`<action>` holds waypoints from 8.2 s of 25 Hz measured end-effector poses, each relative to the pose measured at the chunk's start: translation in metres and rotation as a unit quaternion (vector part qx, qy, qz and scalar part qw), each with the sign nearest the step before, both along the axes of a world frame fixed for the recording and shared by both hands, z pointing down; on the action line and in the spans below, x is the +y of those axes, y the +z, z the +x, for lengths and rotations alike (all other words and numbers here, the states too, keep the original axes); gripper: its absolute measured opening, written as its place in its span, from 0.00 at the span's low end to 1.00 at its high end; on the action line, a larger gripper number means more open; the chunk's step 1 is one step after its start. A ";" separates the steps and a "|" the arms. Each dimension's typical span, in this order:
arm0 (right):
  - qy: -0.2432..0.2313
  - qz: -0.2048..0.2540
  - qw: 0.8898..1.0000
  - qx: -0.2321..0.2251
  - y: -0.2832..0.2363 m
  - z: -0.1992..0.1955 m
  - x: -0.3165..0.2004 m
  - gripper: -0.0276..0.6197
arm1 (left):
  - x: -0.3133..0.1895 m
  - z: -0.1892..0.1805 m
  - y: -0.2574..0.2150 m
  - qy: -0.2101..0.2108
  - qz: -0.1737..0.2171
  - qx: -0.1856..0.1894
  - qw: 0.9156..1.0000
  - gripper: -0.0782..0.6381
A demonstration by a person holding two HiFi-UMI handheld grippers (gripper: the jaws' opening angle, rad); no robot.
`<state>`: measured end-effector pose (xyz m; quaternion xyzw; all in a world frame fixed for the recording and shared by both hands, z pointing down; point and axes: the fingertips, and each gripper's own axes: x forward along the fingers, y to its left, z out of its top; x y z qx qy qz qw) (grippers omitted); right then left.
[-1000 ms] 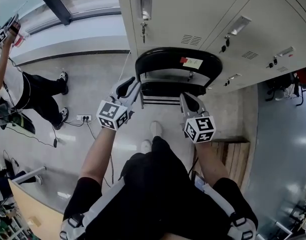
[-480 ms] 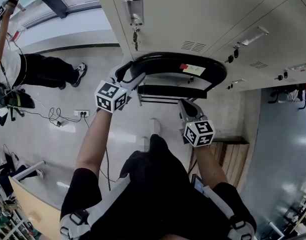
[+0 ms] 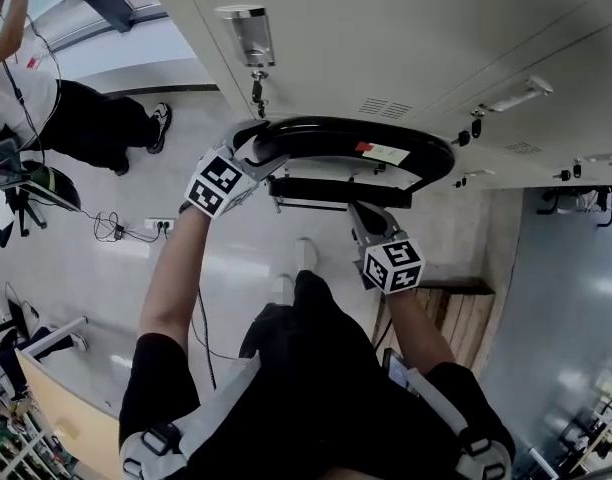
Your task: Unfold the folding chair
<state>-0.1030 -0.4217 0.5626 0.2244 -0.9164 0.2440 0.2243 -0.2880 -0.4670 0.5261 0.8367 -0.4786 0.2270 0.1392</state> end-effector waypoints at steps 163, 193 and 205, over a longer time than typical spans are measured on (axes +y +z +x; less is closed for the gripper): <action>0.412 -0.222 0.868 0.165 0.269 0.181 0.326 0.32 | 0.181 0.104 0.082 0.198 -0.028 0.053 0.978 0.30; 0.242 -0.211 0.886 0.335 0.336 0.136 0.311 0.30 | 0.138 0.087 0.093 0.172 0.013 0.120 0.978 0.31; 0.253 -0.208 0.885 0.331 0.355 0.134 0.307 0.30 | 0.109 0.074 0.108 0.162 0.017 0.137 0.977 0.32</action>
